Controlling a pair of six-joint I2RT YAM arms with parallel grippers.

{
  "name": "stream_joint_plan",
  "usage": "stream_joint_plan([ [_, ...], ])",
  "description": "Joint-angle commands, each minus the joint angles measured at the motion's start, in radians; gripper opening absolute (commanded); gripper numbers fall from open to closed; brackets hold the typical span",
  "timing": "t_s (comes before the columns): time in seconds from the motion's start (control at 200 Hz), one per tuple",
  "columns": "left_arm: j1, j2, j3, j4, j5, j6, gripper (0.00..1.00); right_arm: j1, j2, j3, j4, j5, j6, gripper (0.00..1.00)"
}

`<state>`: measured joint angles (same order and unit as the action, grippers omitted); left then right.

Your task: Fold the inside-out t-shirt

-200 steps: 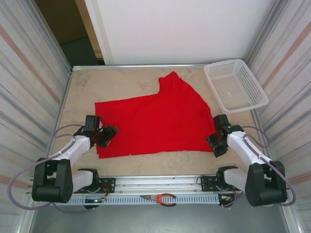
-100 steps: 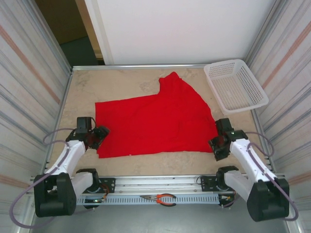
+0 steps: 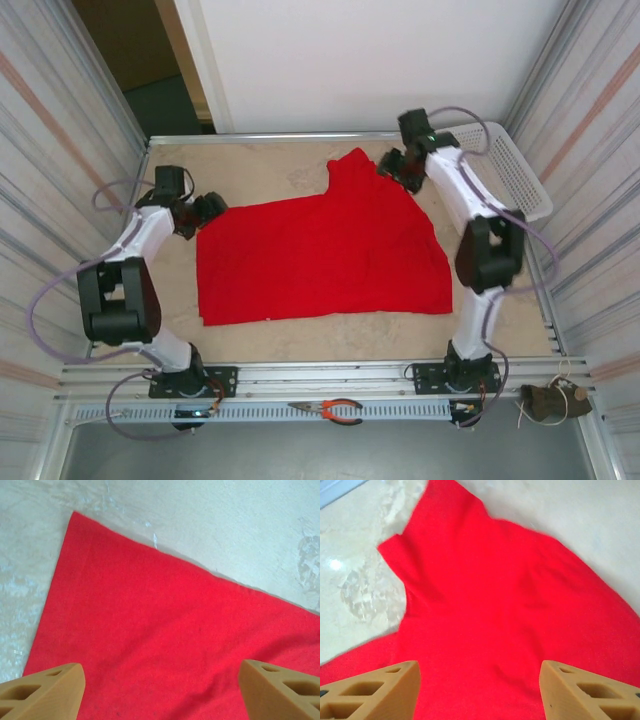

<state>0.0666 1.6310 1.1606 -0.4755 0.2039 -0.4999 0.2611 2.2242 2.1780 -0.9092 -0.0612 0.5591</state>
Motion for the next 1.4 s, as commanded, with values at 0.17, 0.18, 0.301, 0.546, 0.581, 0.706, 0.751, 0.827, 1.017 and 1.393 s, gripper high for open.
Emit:
stream_joint_plan([
  [0.17, 0.013, 0.084, 0.107, -0.057, -0.022, 0.061, 0.82, -0.028, 0.386, 0.501, -0.139, -0.033, -0.217, 0.68],
  [0.18, 0.013, 0.087, 0.108, -0.057, -0.021, 0.061, 0.81, -0.032, 0.380, 0.488, -0.116, -0.037, -0.216, 0.68],
  [0.301, 0.017, 0.108, 0.116, -0.052, -0.005, 0.059, 0.82, -0.046, 0.376, 0.390, 0.036, -0.057, -0.218, 0.68],
  [0.546, 0.015, 0.120, 0.120, -0.039, 0.032, 0.037, 0.82, -0.040, 0.484, 0.496, 0.090, -0.042, -0.222, 0.68],
  [0.581, 0.016, 0.122, 0.121, -0.039, 0.038, 0.034, 0.82, -0.042, 0.492, 0.496, 0.097, -0.047, -0.208, 0.68],
  [0.706, 0.017, 0.109, 0.092, -0.028, 0.073, -0.003, 0.82, -0.058, 0.519, 0.496, 0.110, -0.106, -0.160, 0.68],
  [0.751, 0.016, 0.094, 0.067, -0.009, 0.094, -0.026, 0.82, -0.060, 0.525, 0.494, 0.107, -0.127, -0.149, 0.68],
  [0.827, 0.005, 0.064, 0.012, 0.028, 0.118, -0.060, 0.82, -0.066, 0.532, 0.490, 0.101, -0.157, -0.134, 0.65],
  [1.017, -0.017, 0.024, -0.066, 0.069, 0.133, -0.086, 0.83, -0.072, 0.495, 0.424, 0.060, -0.172, -0.136, 0.38],
  [1.393, -0.018, 0.005, -0.072, 0.058, 0.137, -0.074, 0.83, -0.085, 0.137, -0.183, 0.186, -0.165, -0.120, 0.01],
])
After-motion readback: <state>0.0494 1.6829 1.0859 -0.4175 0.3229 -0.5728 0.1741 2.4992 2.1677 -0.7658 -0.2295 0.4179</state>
